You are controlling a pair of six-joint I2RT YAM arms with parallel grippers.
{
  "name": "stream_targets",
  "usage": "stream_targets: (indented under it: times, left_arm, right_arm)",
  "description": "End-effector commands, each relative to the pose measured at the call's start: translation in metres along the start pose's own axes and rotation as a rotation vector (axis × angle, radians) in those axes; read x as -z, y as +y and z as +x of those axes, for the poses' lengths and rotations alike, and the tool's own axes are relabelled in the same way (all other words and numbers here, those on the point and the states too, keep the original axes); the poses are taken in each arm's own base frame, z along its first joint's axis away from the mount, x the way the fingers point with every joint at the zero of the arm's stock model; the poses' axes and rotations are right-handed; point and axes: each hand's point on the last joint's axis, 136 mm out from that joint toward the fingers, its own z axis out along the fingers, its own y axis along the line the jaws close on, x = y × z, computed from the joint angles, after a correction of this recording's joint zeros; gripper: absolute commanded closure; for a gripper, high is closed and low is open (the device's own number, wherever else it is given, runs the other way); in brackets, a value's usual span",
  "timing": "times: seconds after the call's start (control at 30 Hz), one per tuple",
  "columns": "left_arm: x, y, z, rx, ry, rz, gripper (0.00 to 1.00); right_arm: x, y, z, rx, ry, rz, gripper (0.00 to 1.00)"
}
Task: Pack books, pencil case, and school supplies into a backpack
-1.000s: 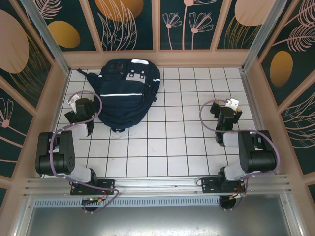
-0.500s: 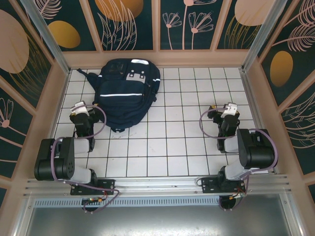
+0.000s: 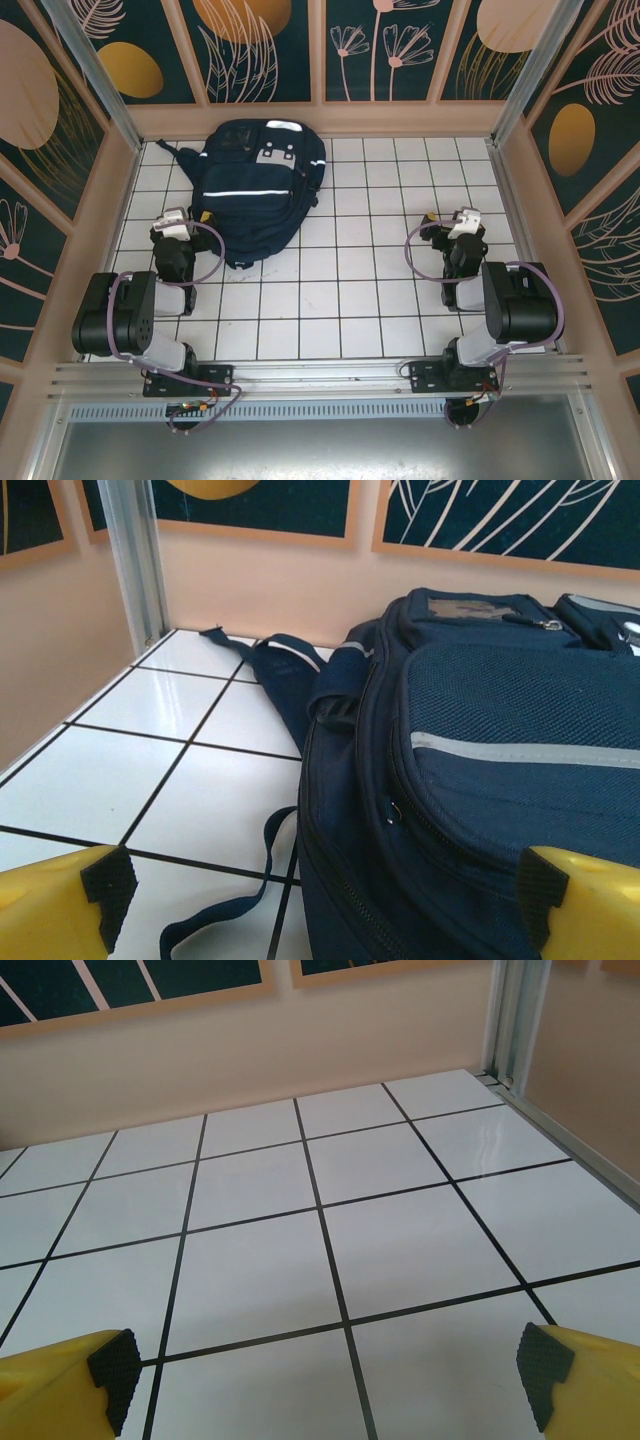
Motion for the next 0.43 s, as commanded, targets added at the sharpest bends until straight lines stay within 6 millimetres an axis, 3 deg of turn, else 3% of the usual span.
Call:
stream_targets:
  times: [0.0,0.4]
  left_arm:
    - [0.0013,-0.0061,-0.0094,-0.018,-0.042,0.029,0.01]
    - [-0.0002,-0.0099,-0.0088,-0.031,-0.035,0.046,0.01]
  right_arm:
    - [0.0008,0.0017,-0.0107,0.003,-0.047,-0.019,0.01]
    - [0.0008,0.0017,-0.0104,0.004,-0.046,-0.019,0.01]
